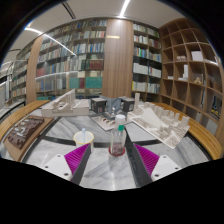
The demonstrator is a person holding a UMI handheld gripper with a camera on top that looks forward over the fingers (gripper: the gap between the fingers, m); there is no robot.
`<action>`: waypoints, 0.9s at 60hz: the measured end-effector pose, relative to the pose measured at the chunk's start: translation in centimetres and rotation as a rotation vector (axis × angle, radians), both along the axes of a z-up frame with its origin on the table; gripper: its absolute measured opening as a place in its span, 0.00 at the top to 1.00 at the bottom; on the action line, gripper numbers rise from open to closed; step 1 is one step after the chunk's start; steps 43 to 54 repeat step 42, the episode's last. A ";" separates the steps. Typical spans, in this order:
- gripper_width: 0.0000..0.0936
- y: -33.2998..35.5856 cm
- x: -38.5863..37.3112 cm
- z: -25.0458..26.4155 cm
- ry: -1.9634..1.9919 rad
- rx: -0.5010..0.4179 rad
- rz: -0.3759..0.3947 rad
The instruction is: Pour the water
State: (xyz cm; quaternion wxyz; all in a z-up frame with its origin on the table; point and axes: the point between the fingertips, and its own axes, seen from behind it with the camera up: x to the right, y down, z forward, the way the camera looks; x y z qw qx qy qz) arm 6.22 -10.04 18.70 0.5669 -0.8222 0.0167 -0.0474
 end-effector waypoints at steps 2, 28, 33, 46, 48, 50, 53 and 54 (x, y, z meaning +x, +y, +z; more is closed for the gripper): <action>0.08 -1.9 -0.6 0.7 -0.004 -0.001 0.000; 0.09 -17.5 -5.2 2.6 -0.001 -0.025 0.015; 0.09 -18.4 -5.2 2.6 0.009 -0.026 0.005; 0.09 -19.2 -6.1 2.1 0.023 -0.023 0.032; 0.09 -19.2 -6.1 2.1 0.023 -0.023 0.032; 0.09 -19.2 -6.1 2.1 0.023 -0.023 0.032; 0.09 -19.2 -6.1 2.1 0.023 -0.023 0.032; 0.09 -19.2 -6.1 2.1 0.023 -0.023 0.032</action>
